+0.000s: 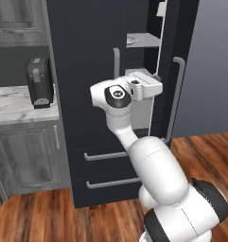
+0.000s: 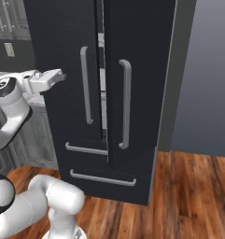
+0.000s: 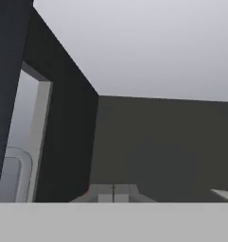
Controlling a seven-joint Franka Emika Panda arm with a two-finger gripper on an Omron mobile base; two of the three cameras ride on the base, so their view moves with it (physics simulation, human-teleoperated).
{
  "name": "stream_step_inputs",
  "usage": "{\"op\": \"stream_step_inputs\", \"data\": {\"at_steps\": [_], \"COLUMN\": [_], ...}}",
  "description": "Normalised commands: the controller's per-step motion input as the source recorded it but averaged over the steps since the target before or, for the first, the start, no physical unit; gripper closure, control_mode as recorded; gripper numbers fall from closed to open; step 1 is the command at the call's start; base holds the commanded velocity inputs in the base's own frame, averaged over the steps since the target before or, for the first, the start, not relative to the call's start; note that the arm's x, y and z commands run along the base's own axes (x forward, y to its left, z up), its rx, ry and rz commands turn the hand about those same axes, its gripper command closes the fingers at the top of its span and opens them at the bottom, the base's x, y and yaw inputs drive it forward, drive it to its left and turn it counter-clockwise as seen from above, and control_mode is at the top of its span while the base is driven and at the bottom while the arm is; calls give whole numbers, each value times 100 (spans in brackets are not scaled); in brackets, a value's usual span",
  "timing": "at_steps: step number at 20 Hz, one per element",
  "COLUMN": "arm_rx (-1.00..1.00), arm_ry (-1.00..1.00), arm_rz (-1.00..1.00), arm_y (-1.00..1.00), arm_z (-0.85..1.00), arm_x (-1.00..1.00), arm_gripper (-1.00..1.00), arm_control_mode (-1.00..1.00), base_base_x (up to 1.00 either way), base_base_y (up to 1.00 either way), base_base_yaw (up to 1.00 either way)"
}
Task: Retrieve the fish from the fridge and place it on the saucepan with marinade on the stove.
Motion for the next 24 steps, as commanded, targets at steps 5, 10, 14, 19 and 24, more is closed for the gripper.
{"op": "stream_step_inputs", "data": {"at_steps": [5, 10, 14, 19, 24], "arm_rx": [3, 9, 9, 5, 2], "arm_ry": [0, 0, 0, 0, 0], "arm_rz": [11, 8, 7, 9, 9], "arm_y": [0, -23, -27, -11, -12], "arm_z": [-2, -4, -13, -23, -18], "arm_x": [67, 47, 46, 54, 42], "arm_gripper": [100, 100, 100, 100, 100], "arm_control_mode": [-100, -100, -100, -100, -100], "base_base_x": [0, 0, 0, 0, 0], "base_base_y": [0, 0, 0, 0, 0], "base_base_yaw": [0, 0, 0, 0, 0]}}
